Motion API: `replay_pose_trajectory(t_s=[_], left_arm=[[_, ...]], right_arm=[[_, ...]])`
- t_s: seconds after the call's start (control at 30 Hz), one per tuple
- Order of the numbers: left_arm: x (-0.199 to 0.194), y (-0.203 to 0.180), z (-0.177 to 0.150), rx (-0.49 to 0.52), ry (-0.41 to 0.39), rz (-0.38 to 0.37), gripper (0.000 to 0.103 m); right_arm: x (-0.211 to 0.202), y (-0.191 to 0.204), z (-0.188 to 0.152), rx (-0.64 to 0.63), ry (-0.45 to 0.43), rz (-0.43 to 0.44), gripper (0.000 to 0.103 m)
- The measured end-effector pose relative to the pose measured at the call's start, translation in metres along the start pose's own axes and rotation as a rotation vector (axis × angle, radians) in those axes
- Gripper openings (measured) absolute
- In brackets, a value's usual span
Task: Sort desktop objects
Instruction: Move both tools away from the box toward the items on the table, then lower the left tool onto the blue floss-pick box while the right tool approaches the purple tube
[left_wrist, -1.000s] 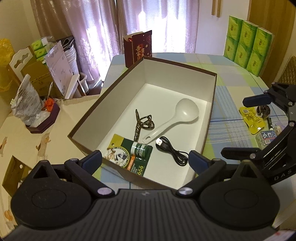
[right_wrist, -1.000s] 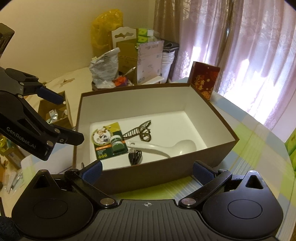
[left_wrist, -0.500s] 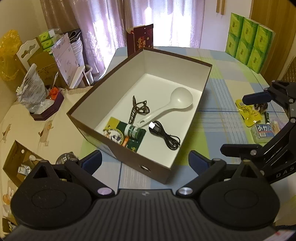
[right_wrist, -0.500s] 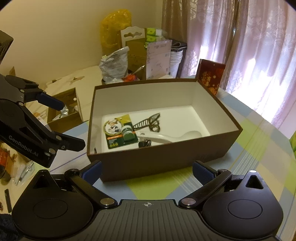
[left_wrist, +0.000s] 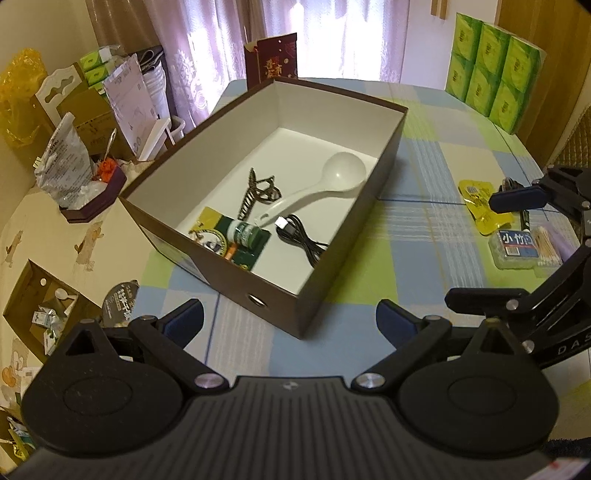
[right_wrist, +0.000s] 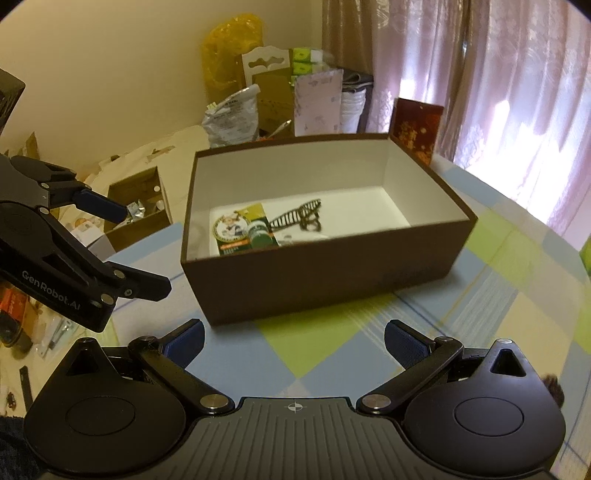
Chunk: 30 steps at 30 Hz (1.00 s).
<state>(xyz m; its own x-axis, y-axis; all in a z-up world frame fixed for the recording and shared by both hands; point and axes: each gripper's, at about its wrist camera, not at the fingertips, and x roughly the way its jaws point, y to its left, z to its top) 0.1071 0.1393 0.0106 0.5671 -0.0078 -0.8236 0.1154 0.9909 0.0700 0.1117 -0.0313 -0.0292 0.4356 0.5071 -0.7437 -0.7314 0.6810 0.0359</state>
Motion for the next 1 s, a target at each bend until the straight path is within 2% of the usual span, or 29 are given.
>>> replay_pose_trajectory(t_s=[0.17,0.33,0.7,1.0], left_arm=[[0.003,-0.017,-0.005,0.009,0.002,-0.012,0.098],[0.012,-0.040,-0.007,0.042,0.009,-0.060,0.098],[0.034,-0.100,0.008,0.178,0.011,-0.164,0.098],[0.054,-0.150,0.022,0.313,0.003,-0.257,0.098]], right_arm=[[-0.009,-0.010,-0.015,0.033,0.009,-0.016,0.101],[-0.021,-0.023,-0.035,0.088,0.021,-0.044,0.101],[-0.052,-0.063,-0.090,0.282,0.065,-0.132,0.101],[-0.079,-0.099,-0.129,0.455,0.083,-0.252,0.101]])
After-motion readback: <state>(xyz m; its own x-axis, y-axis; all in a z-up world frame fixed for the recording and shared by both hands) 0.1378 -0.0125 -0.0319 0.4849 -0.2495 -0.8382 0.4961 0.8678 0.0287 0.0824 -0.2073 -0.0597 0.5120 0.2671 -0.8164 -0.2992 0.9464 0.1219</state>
